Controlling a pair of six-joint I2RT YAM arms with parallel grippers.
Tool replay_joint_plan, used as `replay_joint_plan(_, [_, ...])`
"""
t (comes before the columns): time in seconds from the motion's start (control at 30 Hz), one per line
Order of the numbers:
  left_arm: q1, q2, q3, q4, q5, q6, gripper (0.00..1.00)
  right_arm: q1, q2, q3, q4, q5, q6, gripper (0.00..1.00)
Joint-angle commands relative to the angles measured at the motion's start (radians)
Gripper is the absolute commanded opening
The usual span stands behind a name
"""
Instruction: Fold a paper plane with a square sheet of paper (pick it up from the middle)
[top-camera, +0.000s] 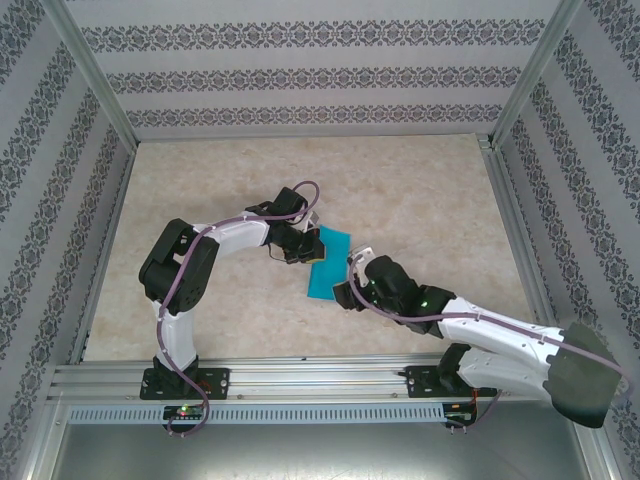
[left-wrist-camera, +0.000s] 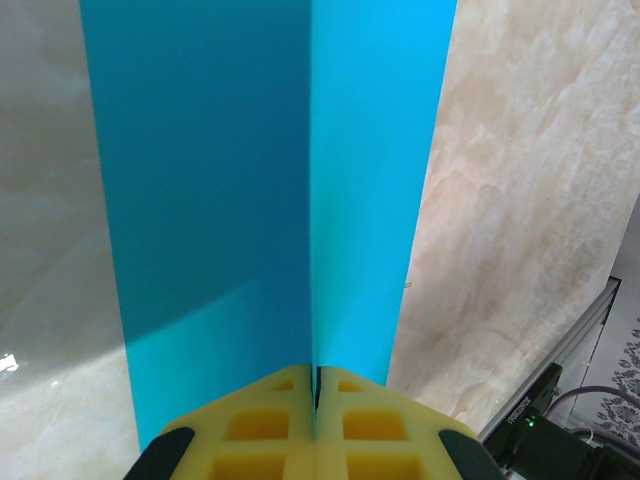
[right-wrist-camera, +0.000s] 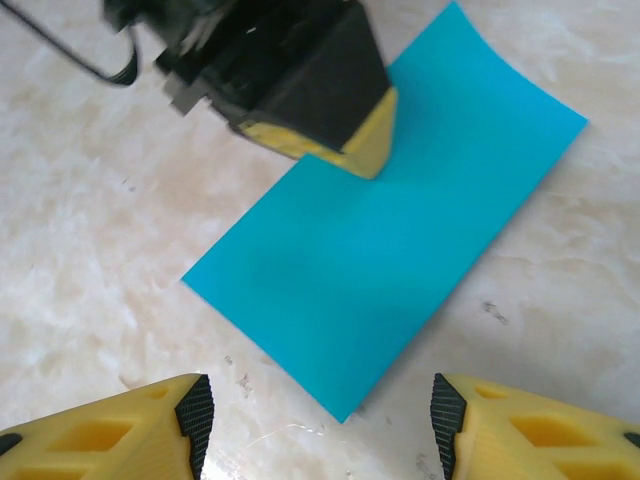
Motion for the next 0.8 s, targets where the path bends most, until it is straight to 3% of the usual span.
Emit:
replay_joint_plan(0.0, [-0.006, -0.016, -0.009, 0.0, -0.01, -0.015, 0.05, 0.04, 0.015, 0.004, 0.047, 0.068, -0.097, 0.62])
replay_joint_plan(0.57, [-0.006, -0.013, -0.008, 0.004, -0.007, -0.023, 0.05, 0.148, 0.073, 0.009, 0.045, 0.202, -0.131, 0.63])
replay_joint_plan(0.77, [-0.006, -0.012, -0.006, 0.0, -0.005, -0.022, 0.05, 0.182, 0.109, 0.017, 0.079, 0.196, -0.157, 0.64])
